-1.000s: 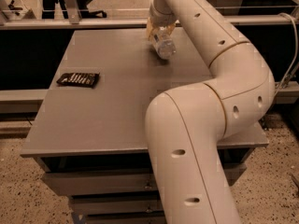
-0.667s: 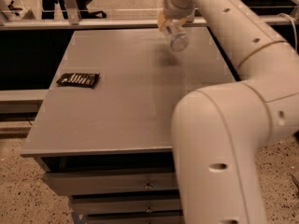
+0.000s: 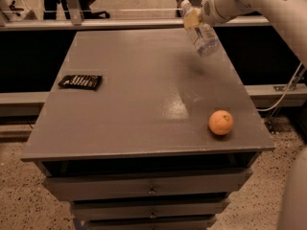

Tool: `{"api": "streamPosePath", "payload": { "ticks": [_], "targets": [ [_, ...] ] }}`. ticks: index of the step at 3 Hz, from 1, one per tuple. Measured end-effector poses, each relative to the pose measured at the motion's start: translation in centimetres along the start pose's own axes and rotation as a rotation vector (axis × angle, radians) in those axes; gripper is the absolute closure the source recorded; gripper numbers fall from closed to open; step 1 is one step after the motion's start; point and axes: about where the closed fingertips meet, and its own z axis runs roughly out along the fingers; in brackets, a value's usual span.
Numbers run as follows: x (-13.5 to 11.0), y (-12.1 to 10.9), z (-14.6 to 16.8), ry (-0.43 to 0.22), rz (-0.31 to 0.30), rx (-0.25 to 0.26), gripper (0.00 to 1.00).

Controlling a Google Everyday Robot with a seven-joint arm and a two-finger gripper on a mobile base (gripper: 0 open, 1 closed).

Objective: Place blue plastic bottle upright

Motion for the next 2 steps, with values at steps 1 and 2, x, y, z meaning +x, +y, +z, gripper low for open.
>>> {"api": "streamPosePath", "payload": {
  "ticks": [1,2],
  "targets": [
    [1.1,-0.6,-2.3,-0.145,-0.029,-0.059,1.0],
    [-0.3,-2.6,-5.3,-0.359,-0.007,-0.109,1.0]
  ]
}}
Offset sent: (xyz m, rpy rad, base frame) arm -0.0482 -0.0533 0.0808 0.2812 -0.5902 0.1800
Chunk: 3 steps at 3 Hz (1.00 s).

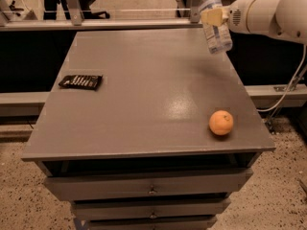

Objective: Place blue plastic bottle upright

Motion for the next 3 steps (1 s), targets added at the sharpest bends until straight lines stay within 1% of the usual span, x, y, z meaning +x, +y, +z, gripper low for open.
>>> {"api": "streamPosePath", "payload": {
  "ticks": [1,2,3],
  "targets": [
    [-1.47,2.33,-0.32,-0.058,-0.054,-0.053,1.0],
    [-1.51,2.84,0.08,-0.055,-0.062,-0.06,1.0],
    [-1.73,3.31,0.08,-0.102,-0.042,-0.104,1.0]
  ]
}}
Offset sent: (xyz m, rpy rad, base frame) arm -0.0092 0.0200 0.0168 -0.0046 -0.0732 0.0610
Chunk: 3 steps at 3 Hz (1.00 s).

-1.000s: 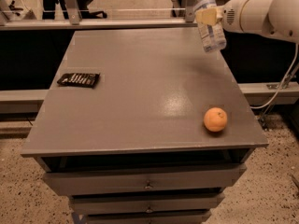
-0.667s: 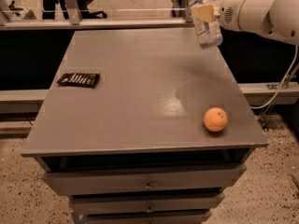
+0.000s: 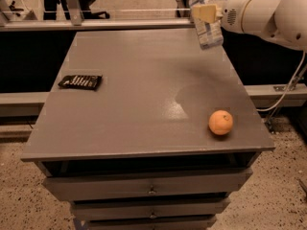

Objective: Place blue plastic bottle upright

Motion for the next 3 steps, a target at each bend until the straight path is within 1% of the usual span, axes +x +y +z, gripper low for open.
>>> {"api": "streamPosePath", "payload": {
  "ticks": [1,2,3],
  "targets": [
    [-0.4,0.4,-0.8,-0.106,0.023,-0.09,1.0],
    [-0.6,0.8,-1.7,-0.197,0.011,-0.191,1.0],
    [0.1,1.5,-2.5,-0.259,0.005,-0.281,1.0]
  ]
}}
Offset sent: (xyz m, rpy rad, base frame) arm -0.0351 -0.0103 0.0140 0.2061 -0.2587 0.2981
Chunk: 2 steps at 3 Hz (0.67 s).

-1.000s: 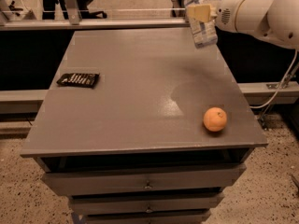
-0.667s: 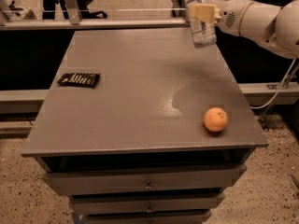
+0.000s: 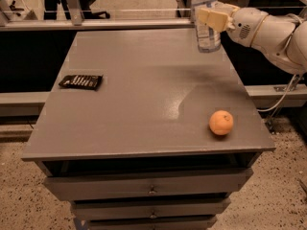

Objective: Place blue plastic bottle upright

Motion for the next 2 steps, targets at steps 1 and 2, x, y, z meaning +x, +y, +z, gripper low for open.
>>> {"api": "streamPosePath", "payload": {
  "ticks": [1,2],
  "targets": [
    [1.4,1.1,-0.9,-0.058,0.021,-0.078,1.0],
    [3.1,2.2,-2.2,-0.124,0.057,-0.136,1.0]
  ]
}}
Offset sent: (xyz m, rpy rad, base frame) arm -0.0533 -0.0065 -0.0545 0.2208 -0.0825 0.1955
